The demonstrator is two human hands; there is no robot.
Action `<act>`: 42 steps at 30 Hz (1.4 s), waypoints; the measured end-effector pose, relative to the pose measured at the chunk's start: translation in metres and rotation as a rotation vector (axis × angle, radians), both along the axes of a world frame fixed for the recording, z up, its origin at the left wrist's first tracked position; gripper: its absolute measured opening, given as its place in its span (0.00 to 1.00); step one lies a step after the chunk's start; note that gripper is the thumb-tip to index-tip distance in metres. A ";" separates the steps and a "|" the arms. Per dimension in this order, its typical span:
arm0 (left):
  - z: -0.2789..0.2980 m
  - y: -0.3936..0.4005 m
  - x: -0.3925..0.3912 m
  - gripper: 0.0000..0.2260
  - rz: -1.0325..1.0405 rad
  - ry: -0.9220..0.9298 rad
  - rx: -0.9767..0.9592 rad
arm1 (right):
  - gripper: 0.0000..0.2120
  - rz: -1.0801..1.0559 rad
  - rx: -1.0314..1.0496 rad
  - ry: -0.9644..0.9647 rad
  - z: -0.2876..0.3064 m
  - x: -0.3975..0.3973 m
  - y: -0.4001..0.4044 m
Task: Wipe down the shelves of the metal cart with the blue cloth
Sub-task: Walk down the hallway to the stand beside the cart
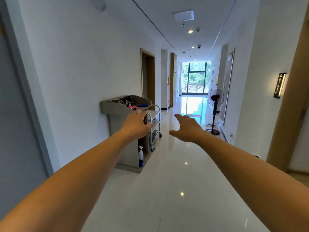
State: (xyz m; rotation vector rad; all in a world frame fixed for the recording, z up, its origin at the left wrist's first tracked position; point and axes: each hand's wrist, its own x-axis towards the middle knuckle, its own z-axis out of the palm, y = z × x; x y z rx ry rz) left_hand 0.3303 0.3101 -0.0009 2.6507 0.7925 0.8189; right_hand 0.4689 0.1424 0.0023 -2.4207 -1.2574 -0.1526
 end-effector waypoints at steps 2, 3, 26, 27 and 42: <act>0.006 0.039 0.021 0.30 -0.006 0.027 -0.012 | 0.40 -0.011 0.006 0.007 0.007 0.018 0.034; 0.010 0.057 0.032 0.30 -0.005 0.036 -0.009 | 0.39 -0.015 0.017 0.004 0.012 0.026 0.050; -0.012 0.300 0.324 0.30 0.002 0.099 0.009 | 0.38 -0.002 0.032 0.014 -0.017 0.324 0.323; -0.010 0.308 0.341 0.30 0.010 0.107 0.008 | 0.38 0.003 0.030 0.010 -0.015 0.343 0.331; -0.007 0.418 0.540 0.31 0.062 0.186 -0.003 | 0.40 0.002 -0.031 0.012 -0.026 0.552 0.452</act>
